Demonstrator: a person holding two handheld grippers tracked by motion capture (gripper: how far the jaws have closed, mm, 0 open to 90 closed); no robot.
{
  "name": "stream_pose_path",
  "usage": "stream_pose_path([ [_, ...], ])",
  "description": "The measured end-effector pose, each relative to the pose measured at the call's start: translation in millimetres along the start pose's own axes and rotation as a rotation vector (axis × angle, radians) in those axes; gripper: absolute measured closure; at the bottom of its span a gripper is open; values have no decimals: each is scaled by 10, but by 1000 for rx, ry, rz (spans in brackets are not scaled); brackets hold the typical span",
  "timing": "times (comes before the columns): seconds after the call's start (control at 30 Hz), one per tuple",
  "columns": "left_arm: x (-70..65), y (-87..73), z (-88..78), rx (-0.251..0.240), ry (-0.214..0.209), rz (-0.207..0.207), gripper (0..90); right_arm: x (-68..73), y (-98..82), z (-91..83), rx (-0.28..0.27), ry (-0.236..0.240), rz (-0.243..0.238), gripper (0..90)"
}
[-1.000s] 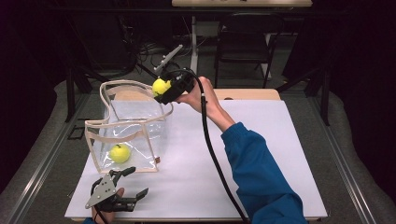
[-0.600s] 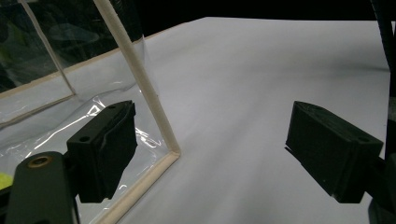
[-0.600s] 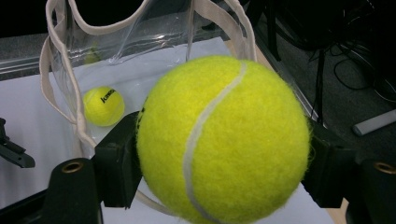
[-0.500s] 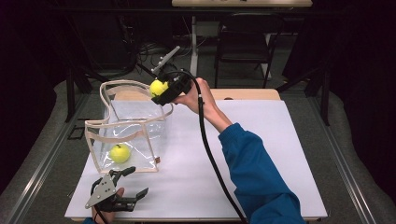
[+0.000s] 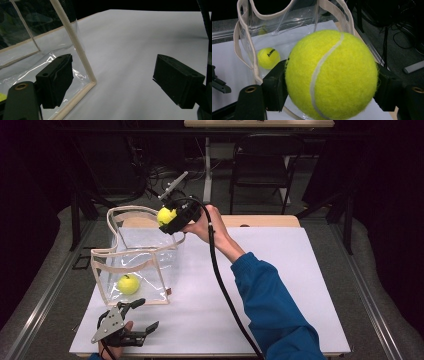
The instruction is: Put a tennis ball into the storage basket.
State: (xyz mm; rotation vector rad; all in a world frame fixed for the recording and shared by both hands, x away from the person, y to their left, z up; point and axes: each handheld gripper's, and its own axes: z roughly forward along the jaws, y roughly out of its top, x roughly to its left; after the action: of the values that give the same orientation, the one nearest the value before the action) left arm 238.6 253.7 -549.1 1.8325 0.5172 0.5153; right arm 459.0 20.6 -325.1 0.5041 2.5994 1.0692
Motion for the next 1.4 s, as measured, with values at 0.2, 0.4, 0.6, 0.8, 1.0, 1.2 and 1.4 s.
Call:
stream_pose_path([
  [0.2, 1, 1, -3, -1, -2, 0, 160, 31, 22, 22, 1, 3, -3, 260],
  [0.4, 0, 2, -2, -1, -3, 2, 160, 60, 42, 44, 3, 6, -7, 260],
  [0.6, 0, 1, -1, 0, -3, 5, 161, 86, 61, 72, 1, 14, -10, 260],
  [0.8, -2, 0, 2, -4, 0, 3, 161, 117, 75, 132, 6, 21, -16, 260],
  [1.0, -1, 1, -1, 0, -5, 6, 161, 153, 93, 184, 15, 28, -20, 260],
  [1.2, -1, 0, -2, -2, -5, 4, 160, 178, 102, 232, 23, 31, -20, 259],
  [1.4, -3, 1, 0, 1, -3, 5, 161, 203, 111, 277, 33, 36, -26, 259],
])
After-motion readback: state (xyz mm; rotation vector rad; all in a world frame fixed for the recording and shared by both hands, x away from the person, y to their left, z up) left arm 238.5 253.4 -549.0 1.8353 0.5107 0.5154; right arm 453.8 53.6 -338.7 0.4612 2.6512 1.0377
